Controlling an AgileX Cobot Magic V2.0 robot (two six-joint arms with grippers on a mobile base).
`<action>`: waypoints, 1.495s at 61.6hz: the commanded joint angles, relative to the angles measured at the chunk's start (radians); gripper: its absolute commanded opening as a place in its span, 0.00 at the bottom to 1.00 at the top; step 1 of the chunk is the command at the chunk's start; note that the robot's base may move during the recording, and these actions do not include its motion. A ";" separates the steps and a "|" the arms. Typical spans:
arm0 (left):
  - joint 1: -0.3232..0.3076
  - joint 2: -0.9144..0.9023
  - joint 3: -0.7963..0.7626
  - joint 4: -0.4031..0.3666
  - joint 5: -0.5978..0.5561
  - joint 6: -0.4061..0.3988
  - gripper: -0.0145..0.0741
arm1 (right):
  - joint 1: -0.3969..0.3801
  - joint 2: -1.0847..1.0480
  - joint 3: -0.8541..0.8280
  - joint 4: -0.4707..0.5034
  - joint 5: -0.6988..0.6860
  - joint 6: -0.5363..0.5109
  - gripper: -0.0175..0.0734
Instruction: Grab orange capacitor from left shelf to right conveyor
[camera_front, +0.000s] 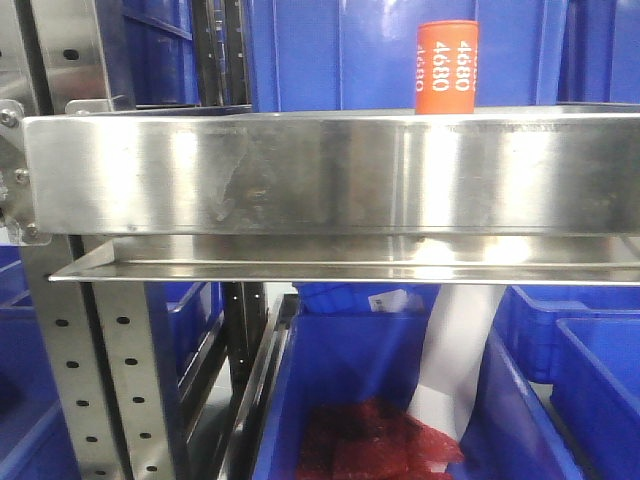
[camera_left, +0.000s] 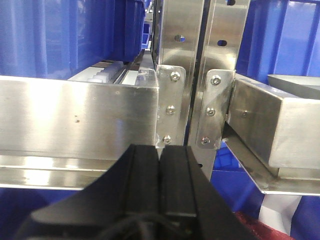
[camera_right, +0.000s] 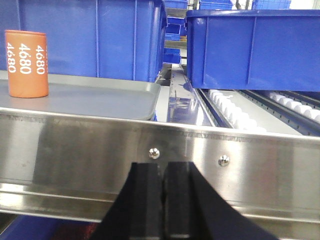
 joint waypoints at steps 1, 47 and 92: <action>-0.006 -0.016 -0.007 0.000 -0.088 -0.001 0.05 | -0.001 -0.006 0.003 0.002 -0.081 -0.007 0.26; -0.006 -0.016 -0.007 0.000 -0.088 -0.001 0.05 | -0.001 -0.005 -0.015 0.002 -0.297 0.058 0.26; -0.006 -0.016 -0.007 0.000 -0.088 -0.001 0.05 | 0.007 0.679 -0.899 0.138 0.499 0.049 0.26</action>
